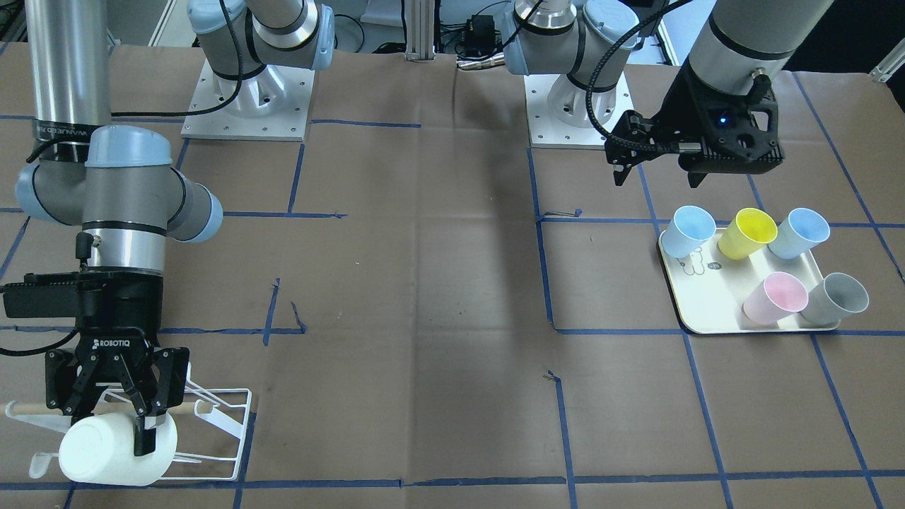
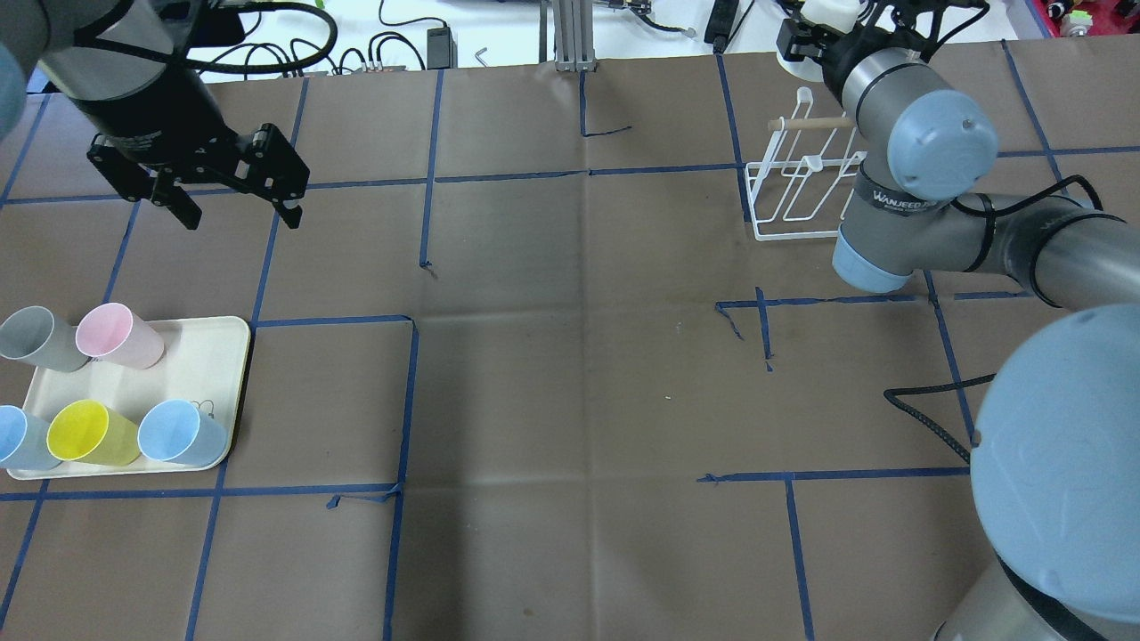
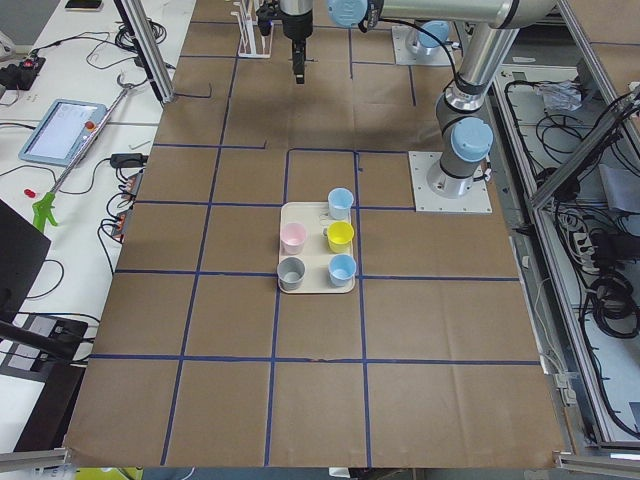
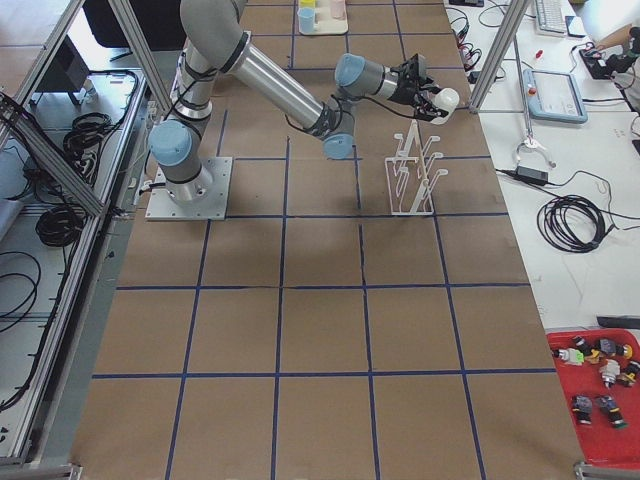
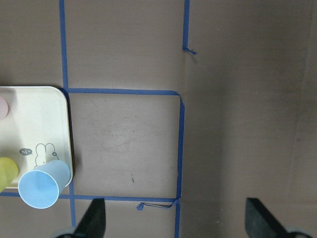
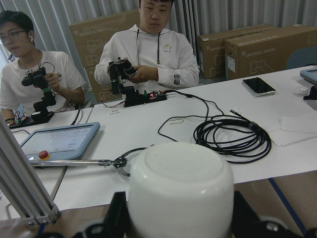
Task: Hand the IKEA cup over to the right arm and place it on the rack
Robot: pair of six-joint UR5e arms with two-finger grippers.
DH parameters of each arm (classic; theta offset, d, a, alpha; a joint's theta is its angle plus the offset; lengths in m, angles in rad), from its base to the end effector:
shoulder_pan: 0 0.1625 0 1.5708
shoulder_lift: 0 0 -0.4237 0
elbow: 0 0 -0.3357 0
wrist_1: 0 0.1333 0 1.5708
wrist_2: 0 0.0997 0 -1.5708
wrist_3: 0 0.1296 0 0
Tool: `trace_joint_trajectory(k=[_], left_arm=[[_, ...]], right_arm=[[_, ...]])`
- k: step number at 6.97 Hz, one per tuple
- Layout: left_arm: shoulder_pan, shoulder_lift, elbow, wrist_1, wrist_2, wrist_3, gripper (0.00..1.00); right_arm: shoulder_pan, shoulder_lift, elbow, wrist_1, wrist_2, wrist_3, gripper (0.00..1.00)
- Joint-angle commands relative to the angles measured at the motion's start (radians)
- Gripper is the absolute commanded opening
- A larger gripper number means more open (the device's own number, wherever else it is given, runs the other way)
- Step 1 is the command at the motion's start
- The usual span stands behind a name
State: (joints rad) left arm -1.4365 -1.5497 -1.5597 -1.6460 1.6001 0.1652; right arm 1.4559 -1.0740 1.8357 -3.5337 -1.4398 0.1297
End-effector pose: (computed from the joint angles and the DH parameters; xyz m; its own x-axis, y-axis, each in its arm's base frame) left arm -0.0720 -0.4342 0.4632 -0.9992 0.0320 -0.0218 0.0310 0.9984 0.0472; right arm 0.0804 -0.6140 0.3498 -0.9851 0.0391 -0.1674 0.1703 0.3568 -0.9185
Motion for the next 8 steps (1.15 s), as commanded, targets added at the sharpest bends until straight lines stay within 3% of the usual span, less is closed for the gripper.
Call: trace_joint_trajectory(k=[1, 4, 7, 8], left_arm=[[0.179, 0.119, -0.157, 0.011, 0.003, 0.181, 0.99], [0.396, 0.258, -0.434, 0.211, 0.001, 0.434, 0.99], [0.421, 0.241, -0.503, 0.252, -0.023, 0.445, 0.99], [0.421, 0.24, -0.581, 0.367, -0.023, 0.447, 0.99]], right_arm=[[0.0, 0.046, -0.025, -0.02, -0.005, -0.012, 0.09], [-0.002, 0.089, -0.021, -0.043, -0.004, -0.013, 0.09], [-0.019, 0.101, -0.009, -0.042, -0.008, -0.015, 0.11], [-0.019, 0.103, 0.0, -0.042, -0.043, -0.016, 0.48]])
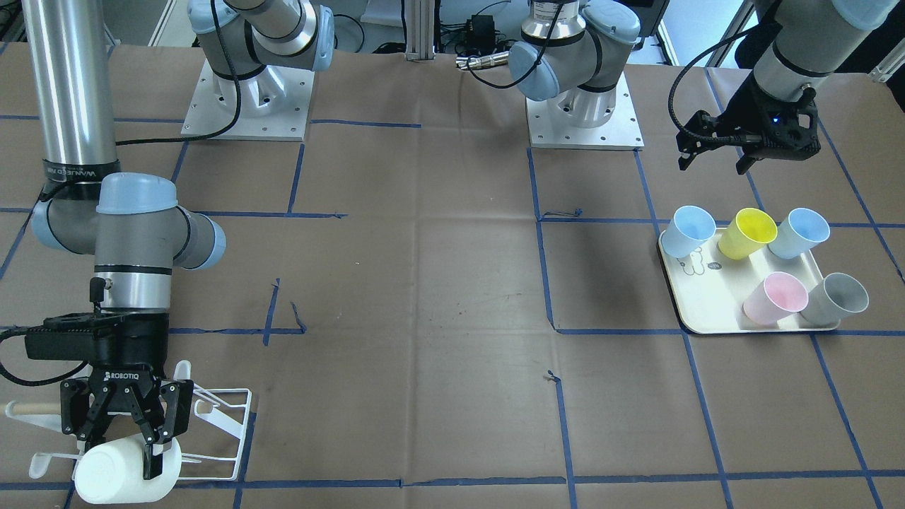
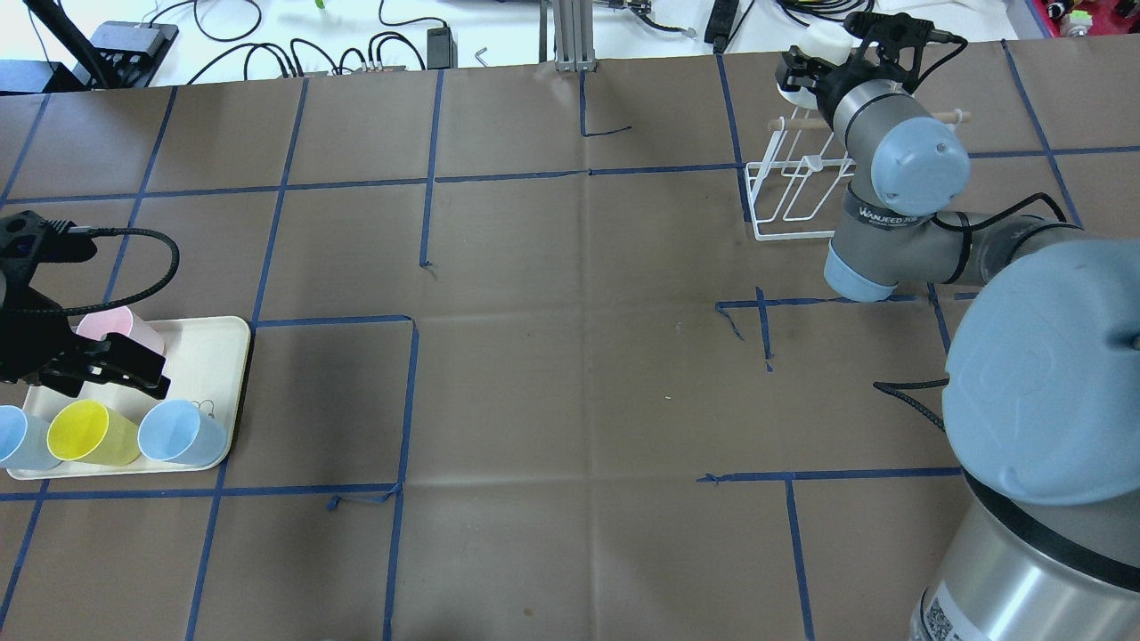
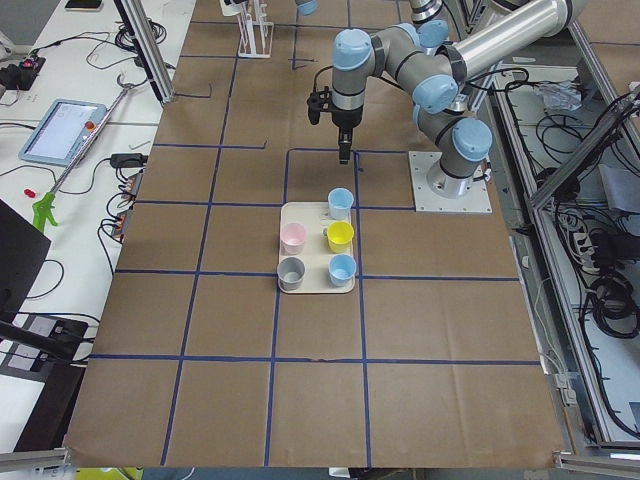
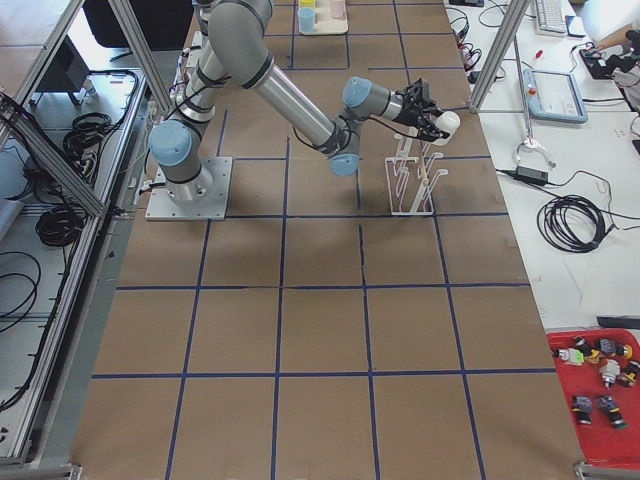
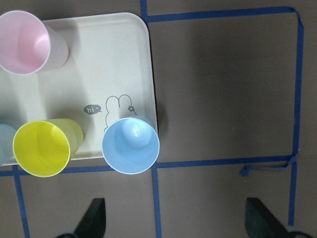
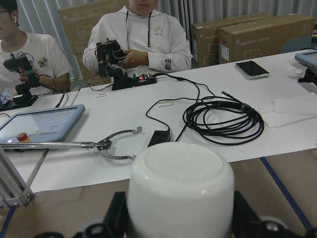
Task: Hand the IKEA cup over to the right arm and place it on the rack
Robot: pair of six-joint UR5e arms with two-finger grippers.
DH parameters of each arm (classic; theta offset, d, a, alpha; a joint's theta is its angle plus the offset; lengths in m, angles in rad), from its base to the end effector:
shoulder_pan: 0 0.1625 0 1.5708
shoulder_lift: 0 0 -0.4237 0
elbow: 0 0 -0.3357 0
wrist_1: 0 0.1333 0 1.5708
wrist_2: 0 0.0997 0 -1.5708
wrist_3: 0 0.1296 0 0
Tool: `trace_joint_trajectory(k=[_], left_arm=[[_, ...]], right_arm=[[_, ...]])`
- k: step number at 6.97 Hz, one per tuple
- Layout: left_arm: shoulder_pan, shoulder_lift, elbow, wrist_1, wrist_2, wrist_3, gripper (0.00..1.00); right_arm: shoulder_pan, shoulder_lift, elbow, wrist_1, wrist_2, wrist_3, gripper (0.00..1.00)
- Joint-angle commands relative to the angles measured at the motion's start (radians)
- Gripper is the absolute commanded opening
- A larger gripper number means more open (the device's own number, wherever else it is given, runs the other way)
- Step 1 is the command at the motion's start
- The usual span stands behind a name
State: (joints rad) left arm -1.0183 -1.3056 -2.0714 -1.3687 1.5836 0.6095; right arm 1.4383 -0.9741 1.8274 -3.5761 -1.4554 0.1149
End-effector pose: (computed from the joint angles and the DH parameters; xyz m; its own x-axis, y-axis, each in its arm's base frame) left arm 0.0510 -0.3336 0.3603 -0.9983 0.0570 0.0086 0.0573 0.9978 0.0346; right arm 0.0654 -0.6311 0.2988 -0.9858 0.0730 -0.1513 0.1678 0.3973 -0.9022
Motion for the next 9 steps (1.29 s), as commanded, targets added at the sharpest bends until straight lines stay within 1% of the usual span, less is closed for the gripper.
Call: trace_joint_trajectory(k=[1, 2, 4, 5, 6, 7, 8, 9], left_arm=[[0.004, -0.012, -0.152, 0.209, -0.002, 0.003, 0.99], [0.006, -0.029, -0.189, 0.271, -0.002, 0.004, 0.99], [0.02, -0.093, -0.194, 0.305, -0.002, 0.003, 0.98], [0.052, -0.127, -0.208, 0.331, -0.007, 0.003, 0.98], [0.072, -0.153, -0.242, 0.394, -0.007, 0.004, 0.98], [0.072, -0.164, -0.269, 0.428, -0.004, 0.004, 0.98], [0.073, -0.173, -0.271, 0.43, -0.002, 0.004, 0.98], [0.072, -0.19, -0.268, 0.433, -0.001, 0.004, 0.97]], right_arm=[[0.001, 0.008, 0.007, 0.002, -0.084, 0.0, 0.99], [0.004, 0.008, 0.007, 0.005, -0.097, 0.0, 1.0], [0.019, 0.002, 0.007, 0.01, -0.1, 0.0, 1.0], [0.028, -0.002, 0.004, 0.011, -0.124, 0.0, 1.0], [0.037, -0.008, 0.003, 0.013, -0.125, 0.0, 1.0], [0.045, -0.02, 0.0, 0.013, -0.125, 0.0, 1.0], [0.06, -0.061, 0.003, 0.025, -0.126, 0.0, 1.0], [0.074, -0.115, 0.003, 0.084, -0.125, 0.002, 1.0]])
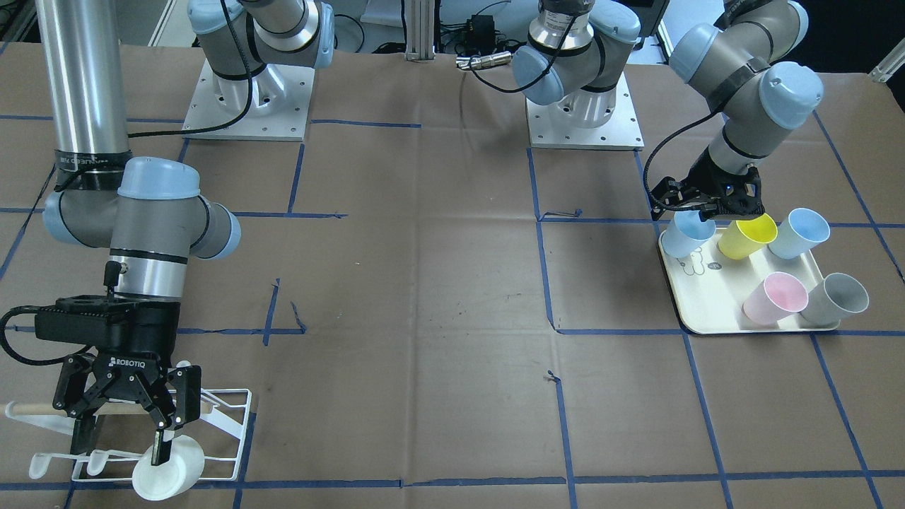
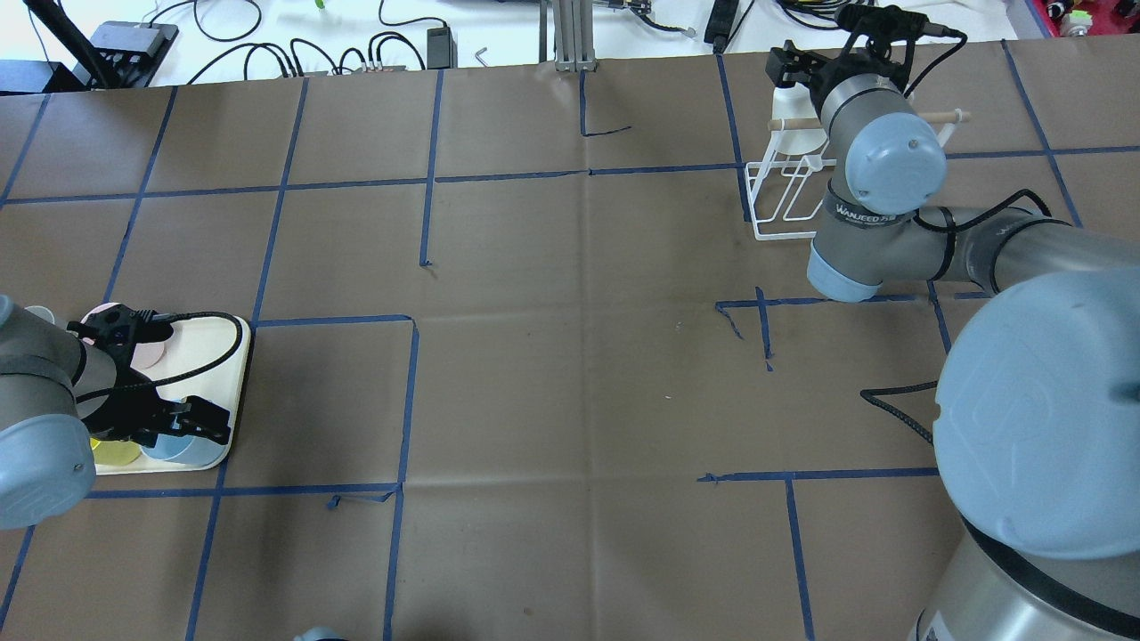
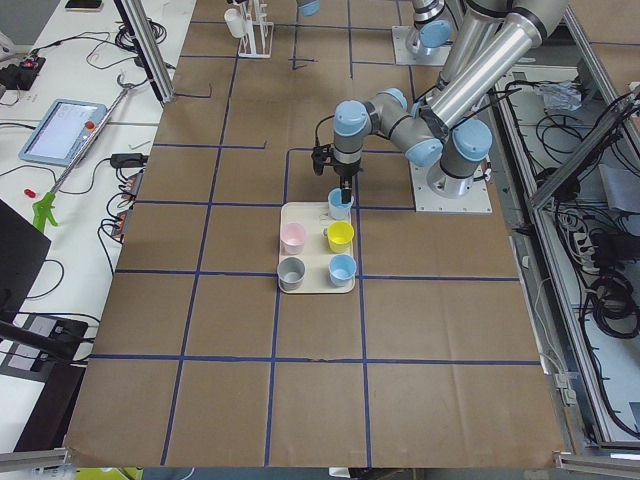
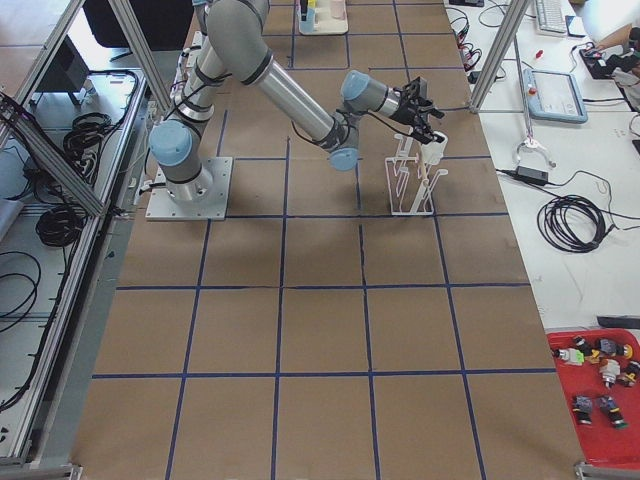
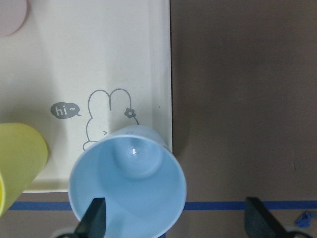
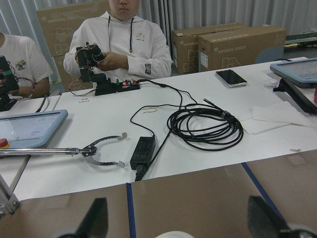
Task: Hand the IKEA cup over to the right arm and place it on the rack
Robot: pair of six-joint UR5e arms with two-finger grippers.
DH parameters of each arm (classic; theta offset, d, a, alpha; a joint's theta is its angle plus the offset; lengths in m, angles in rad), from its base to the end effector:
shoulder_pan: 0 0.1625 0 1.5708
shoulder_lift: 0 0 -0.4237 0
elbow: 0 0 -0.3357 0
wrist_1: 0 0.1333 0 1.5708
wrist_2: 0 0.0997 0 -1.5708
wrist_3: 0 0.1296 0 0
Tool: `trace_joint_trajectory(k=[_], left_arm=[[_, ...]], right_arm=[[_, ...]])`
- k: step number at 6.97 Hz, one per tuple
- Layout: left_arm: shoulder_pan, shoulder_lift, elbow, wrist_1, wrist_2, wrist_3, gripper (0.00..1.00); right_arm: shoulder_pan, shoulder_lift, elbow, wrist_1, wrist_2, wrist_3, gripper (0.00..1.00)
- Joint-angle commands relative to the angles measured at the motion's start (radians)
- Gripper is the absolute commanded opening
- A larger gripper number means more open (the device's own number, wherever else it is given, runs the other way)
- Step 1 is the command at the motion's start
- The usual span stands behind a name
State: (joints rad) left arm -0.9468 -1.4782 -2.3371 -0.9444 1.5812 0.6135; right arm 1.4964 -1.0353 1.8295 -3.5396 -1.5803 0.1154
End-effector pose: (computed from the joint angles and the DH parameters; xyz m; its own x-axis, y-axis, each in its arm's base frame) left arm 0.0779 -0.3341 0.2408 -0.9998 -0.0107 0.0187 -0.0098 0.9990 0.0447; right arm 0.0864 -0.6176 0.3294 -0.9866 0.1268 -0.1026 0.1432 0.3727 -0.9168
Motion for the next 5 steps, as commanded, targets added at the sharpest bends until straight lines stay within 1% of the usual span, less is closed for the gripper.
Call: trace_joint_trajectory(k=[1, 2, 3, 4, 5], left_arm=[[0.0, -0.033, -0.002, 0.051, 0.006, 0.005, 0.93], [0.0, -0.036, 0.002, 0.058, 0.01, 0.008, 0.69], [0.0, -0.037, 0.004, 0.064, 0.01, 0.009, 0.34], [0.0, -0.034, 0.005, 0.064, 0.003, 0.011, 0.13], [0.0, -0.036, 0.009, 0.064, -0.007, 0.011, 0.0]], right_arm=[[0.03, -0.101, 0.002, 0.089, 0.002, 0.001, 1.0], [0.039, -0.135, 0.002, 0.122, 0.003, 0.006, 1.0], [0.041, -0.181, 0.008, 0.136, 0.005, 0.003, 1.0], [0.042, -0.242, 0.011, 0.193, 0.014, 0.013, 1.0], [0.062, -0.294, 0.013, 0.25, 0.014, 0.015, 1.0]])
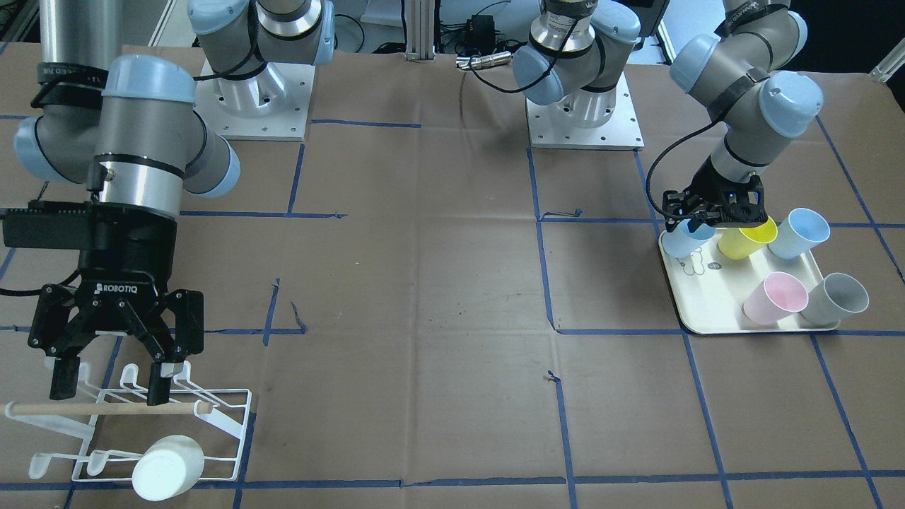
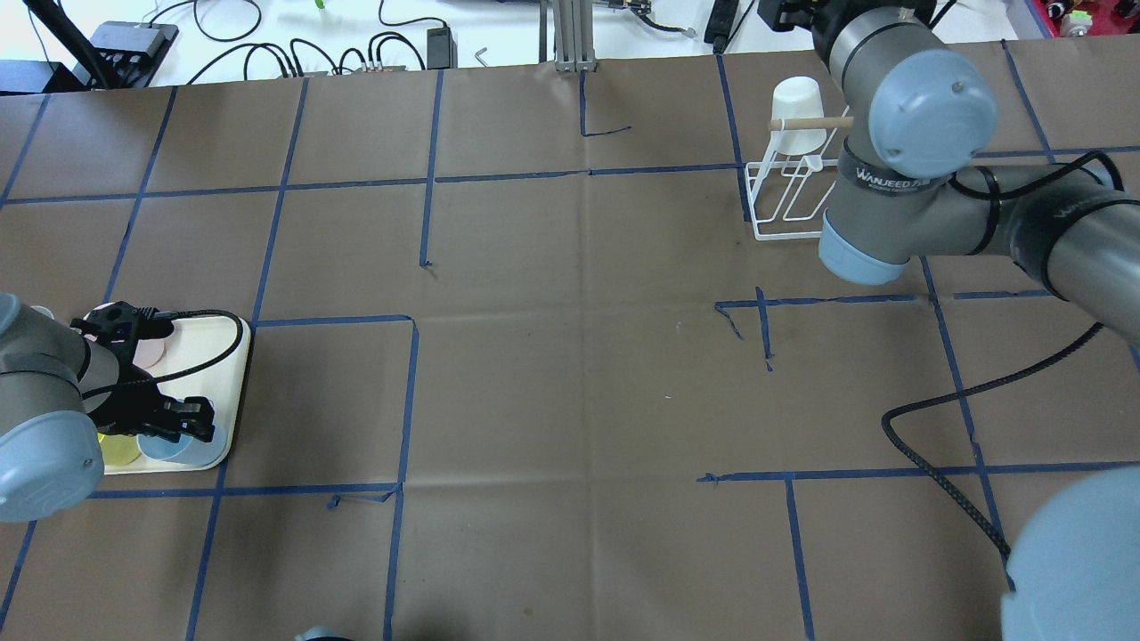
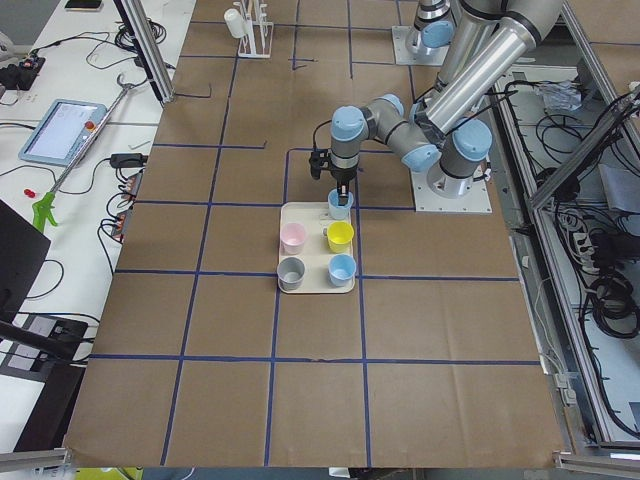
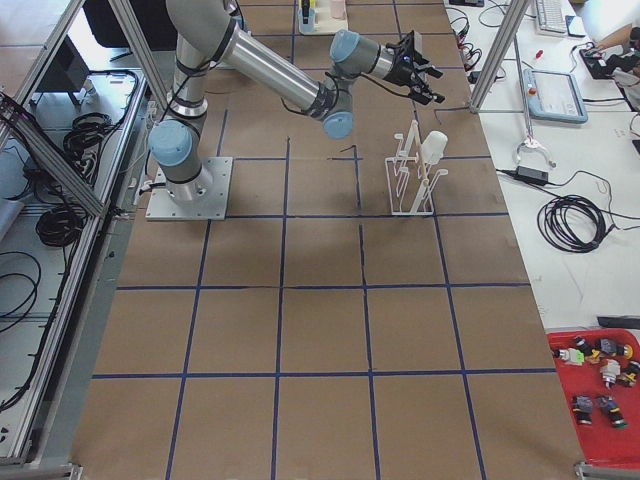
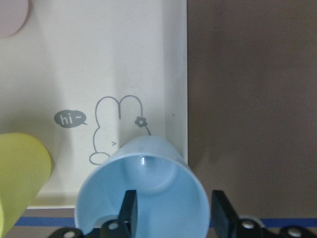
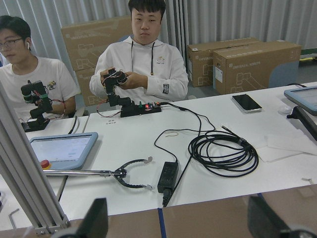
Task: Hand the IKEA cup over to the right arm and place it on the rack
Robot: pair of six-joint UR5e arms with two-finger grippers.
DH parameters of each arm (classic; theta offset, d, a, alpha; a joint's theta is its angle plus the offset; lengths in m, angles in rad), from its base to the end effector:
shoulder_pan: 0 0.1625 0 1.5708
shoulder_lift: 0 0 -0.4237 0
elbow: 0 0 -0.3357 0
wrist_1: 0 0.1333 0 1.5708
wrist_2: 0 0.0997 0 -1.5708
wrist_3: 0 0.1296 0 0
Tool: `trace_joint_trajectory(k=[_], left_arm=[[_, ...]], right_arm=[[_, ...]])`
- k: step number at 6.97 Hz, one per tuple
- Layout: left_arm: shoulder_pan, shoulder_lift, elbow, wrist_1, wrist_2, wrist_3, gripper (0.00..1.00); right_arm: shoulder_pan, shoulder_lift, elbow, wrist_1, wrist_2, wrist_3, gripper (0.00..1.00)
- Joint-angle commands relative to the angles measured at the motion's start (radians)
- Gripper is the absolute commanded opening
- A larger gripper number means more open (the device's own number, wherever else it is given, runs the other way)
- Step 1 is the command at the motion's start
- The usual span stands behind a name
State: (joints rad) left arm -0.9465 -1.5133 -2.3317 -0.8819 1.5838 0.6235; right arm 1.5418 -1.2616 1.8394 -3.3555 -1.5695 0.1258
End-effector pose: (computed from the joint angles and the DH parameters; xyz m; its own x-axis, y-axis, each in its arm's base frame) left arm 0.0858 -0.3443 0.2373 -1.0000 -0.0007 -0.0021 -0.0007 0.9998 0.0194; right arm 0.1170 -0.5704 0.4298 -0.9904 0.0722 -0.1177 0.1357 0.3495 -0.9271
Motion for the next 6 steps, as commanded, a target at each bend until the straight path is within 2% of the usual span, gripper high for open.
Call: trace_joint_trajectory(k=[1, 2, 3, 4, 5, 6], left_arm=[[-0.002, 0.002, 0.027, -0.005, -0.012, 0.001, 0.0], [-0.005, 0.005, 0.093, -0.041, -0.059, 0.004, 0.0], [-0.009, -0.004, 0.206, -0.189, -0.092, 0.002, 0.0], [-0.018, -0.017, 0.338, -0.333, -0.099, 0.005, 0.0], [-0.05, -0.033, 0.458, -0.473, -0.143, 0.002, 0.0], [-0.122, -0.063, 0.573, -0.536, -0.159, 0.001, 0.0]], right_arm=[[0.064, -0.102, 0.015, 0.077, 0.005, 0.009, 1.0], [0.104, -0.123, 0.053, 0.064, 0.005, 0.041, 1.0], [0.135, -0.155, 0.098, 0.059, 0.008, 0.137, 1.0], [0.158, -0.201, 0.138, 0.059, 0.009, 0.313, 1.0], [0.176, -0.241, 0.168, 0.059, 0.016, 0.521, 1.0], [0.191, -0.266, 0.205, 0.045, 0.066, 0.701, 1.0]])
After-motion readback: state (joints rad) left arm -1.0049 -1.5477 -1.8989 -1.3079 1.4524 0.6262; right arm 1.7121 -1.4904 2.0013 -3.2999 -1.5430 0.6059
